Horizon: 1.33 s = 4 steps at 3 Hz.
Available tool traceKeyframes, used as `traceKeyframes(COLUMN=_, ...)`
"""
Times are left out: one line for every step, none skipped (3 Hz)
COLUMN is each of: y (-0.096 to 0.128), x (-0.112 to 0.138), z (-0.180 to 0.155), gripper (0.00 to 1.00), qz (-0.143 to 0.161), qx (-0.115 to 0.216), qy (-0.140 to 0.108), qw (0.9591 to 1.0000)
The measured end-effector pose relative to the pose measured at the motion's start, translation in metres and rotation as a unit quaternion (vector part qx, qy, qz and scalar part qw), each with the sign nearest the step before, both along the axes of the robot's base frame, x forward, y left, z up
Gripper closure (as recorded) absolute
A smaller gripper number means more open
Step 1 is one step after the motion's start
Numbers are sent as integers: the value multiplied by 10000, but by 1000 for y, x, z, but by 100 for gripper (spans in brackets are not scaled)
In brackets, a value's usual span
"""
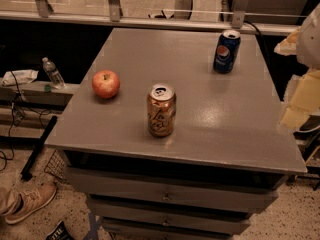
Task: Move pepsi can near orange can
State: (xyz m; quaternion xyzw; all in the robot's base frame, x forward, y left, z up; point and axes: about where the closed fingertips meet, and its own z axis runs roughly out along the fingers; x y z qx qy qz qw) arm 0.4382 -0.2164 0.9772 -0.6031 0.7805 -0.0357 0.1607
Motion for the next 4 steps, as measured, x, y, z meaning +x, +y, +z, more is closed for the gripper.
traceKeyframes(y=0, x=0, z=0, gripper=0, qz=0, qx=0, qy=-1, qw=10000)
traceKeyframes(y=-16, x=17, z=0, gripper=0, qz=-274, qx=228, qy=-296, qw=9989)
traceKeyframes(y=-69, x=65, z=-2, gripper=0, qz=-1076, qx=830, qy=-895, qw=9867)
traceKeyframes(y=-119, x=119, z=-6, gripper=0, qz=-1930, qx=1559, qy=-1502, qw=9570)
